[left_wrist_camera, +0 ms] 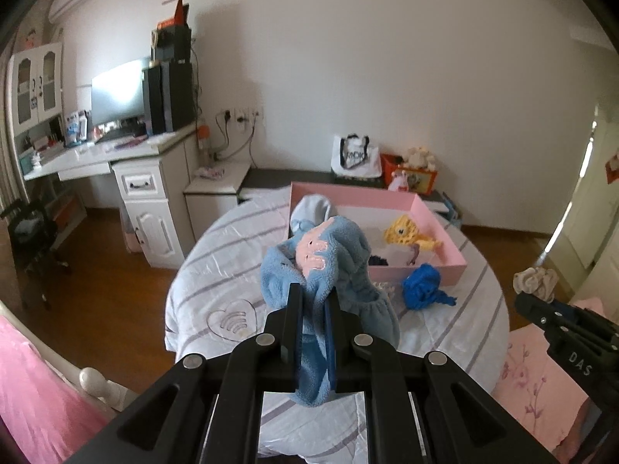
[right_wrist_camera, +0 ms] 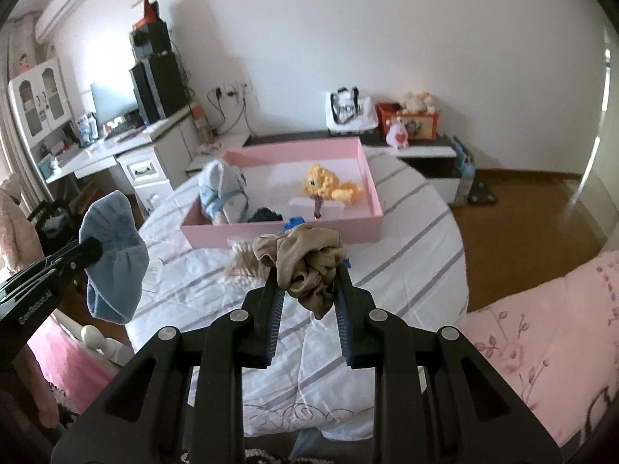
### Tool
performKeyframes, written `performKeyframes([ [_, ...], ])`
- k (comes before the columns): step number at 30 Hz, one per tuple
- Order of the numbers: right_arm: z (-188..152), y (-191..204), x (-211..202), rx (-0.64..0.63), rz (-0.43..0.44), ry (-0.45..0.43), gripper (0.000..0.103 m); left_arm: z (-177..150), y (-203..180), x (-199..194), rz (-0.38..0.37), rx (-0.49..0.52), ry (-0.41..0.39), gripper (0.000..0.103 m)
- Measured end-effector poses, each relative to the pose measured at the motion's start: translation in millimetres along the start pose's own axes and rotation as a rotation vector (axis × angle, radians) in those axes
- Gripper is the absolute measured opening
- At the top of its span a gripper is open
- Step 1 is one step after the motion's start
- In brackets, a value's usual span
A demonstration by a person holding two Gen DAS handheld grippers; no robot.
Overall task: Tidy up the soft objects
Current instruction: 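Lift the beige scrunchie and light blue fleece item up with both tools, then carry the scrunchie and blue fleece over the pink box with both tools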
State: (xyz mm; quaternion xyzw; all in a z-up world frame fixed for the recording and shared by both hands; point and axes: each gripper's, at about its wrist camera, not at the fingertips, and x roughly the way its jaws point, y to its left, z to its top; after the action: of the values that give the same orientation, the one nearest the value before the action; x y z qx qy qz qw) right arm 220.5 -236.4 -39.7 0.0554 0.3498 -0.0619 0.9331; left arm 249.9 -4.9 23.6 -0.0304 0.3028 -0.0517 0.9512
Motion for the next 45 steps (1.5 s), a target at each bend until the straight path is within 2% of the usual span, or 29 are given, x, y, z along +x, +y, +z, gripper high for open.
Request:
performKeyframes([
  [10, 0, 6, -61, -0.03, 0.016, -0.134, 0.023, -15, -10, -75, 0.008, 0.017, -0.119, 0.007],
  [15, -4, 8, -85, -0.041, 0.017, -0.183, 0.023, -31, -11, -119, 0.003, 0.028, -0.186, 0.007],
  [21, -10, 11, -111, -0.059, 0.013, -0.239, 0.023, -53, -11, -153, 0.002, 0.028, -0.227, 0.007],
  [33, -20, 19, -154, -0.086, -0.005, -0.352, 0.024, -86, -11, -193, -0.003, 0.05, -0.3, 0.007],
  [45, -22, 18, -156, -0.081, -0.014, -0.353, 0.025, -107, -5, -194, 0.002, 0.044, -0.299, 0.007],
])
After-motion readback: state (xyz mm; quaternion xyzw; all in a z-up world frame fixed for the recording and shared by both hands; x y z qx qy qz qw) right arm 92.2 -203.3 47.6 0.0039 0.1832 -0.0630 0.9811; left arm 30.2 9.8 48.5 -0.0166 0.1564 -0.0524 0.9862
